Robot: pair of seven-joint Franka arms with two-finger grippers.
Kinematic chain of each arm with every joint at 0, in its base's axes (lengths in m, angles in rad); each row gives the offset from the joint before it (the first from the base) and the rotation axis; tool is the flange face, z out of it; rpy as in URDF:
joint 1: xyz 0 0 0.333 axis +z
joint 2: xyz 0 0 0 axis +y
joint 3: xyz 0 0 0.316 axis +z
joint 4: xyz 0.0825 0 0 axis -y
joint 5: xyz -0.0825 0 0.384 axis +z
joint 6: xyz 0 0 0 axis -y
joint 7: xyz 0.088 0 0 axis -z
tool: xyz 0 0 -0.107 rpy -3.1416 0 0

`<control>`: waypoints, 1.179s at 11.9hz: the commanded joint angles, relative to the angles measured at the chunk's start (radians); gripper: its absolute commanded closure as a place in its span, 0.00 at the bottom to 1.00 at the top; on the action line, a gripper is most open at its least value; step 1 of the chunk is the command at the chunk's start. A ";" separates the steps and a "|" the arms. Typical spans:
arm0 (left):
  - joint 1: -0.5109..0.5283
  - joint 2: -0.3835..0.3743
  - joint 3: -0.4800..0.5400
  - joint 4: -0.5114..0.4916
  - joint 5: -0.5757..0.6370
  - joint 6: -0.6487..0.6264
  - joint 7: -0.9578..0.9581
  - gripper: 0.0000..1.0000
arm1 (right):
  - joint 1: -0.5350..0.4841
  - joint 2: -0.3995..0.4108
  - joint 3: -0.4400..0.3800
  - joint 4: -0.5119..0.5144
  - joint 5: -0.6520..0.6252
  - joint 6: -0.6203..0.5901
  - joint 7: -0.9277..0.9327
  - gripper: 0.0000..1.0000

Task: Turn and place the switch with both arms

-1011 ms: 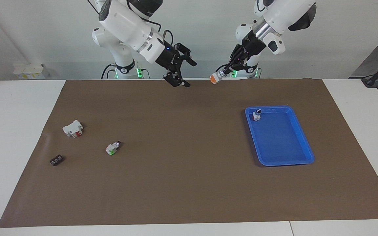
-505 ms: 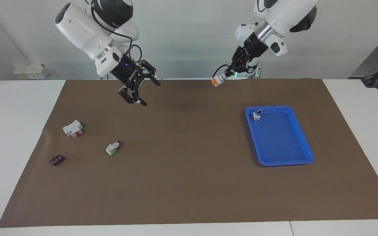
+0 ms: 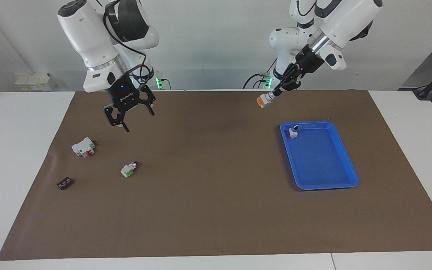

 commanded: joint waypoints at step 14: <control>0.277 0.058 -0.006 -0.212 0.422 0.148 0.895 1.00 | -0.133 -0.002 -0.079 0.230 -0.144 -0.492 0.588 0.00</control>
